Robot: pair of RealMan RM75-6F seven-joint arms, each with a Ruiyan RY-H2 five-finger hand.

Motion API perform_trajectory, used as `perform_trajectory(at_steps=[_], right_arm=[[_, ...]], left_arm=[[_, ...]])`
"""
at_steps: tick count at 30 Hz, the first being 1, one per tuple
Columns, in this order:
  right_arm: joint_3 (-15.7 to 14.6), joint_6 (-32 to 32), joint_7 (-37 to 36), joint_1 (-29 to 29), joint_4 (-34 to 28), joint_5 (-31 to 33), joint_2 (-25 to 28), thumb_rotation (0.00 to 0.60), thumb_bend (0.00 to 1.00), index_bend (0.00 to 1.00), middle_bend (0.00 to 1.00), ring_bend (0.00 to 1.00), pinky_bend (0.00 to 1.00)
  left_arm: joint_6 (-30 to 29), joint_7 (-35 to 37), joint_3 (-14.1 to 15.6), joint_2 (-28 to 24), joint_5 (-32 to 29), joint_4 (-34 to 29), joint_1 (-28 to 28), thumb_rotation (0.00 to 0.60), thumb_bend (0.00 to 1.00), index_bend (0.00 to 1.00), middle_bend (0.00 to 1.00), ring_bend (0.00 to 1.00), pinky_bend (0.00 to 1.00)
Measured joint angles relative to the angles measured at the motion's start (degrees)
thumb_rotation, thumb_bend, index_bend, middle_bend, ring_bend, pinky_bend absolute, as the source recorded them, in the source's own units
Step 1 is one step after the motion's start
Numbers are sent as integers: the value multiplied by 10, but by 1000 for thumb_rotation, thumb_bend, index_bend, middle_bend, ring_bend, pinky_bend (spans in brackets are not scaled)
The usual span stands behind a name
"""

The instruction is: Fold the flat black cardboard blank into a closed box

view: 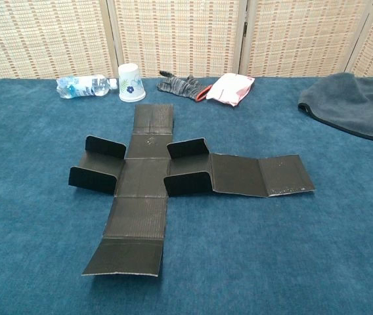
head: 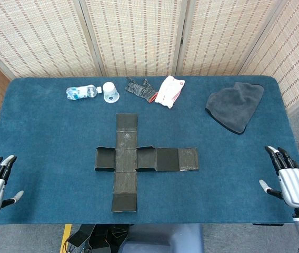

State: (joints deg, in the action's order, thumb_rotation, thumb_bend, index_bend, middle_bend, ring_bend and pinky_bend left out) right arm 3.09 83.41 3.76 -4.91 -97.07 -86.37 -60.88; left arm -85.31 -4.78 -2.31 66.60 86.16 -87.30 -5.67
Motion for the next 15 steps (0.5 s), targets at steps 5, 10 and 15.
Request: perform_trajectory(at_steps=[5, 10, 15], right_arm=[[0, -3, -1, -2, -1, -1, 1, 600, 207, 28, 122, 115, 278], [2, -1, 5, -4, -6, -2, 0, 600, 207, 28, 135, 276, 303], [8, -8, 23, -13, -24, -1, 0, 600, 207, 28, 153, 586, 465]], left_arm=[[-3, 3, 0, 4, 5, 5, -1, 600, 142, 2, 0, 52, 173], [-6, 5, -2, 2, 7, 6, -2, 600, 142, 2, 0, 52, 173], [-7, 9, -3, -2, 8, 5, -3, 600, 142, 2, 0, 52, 173]])
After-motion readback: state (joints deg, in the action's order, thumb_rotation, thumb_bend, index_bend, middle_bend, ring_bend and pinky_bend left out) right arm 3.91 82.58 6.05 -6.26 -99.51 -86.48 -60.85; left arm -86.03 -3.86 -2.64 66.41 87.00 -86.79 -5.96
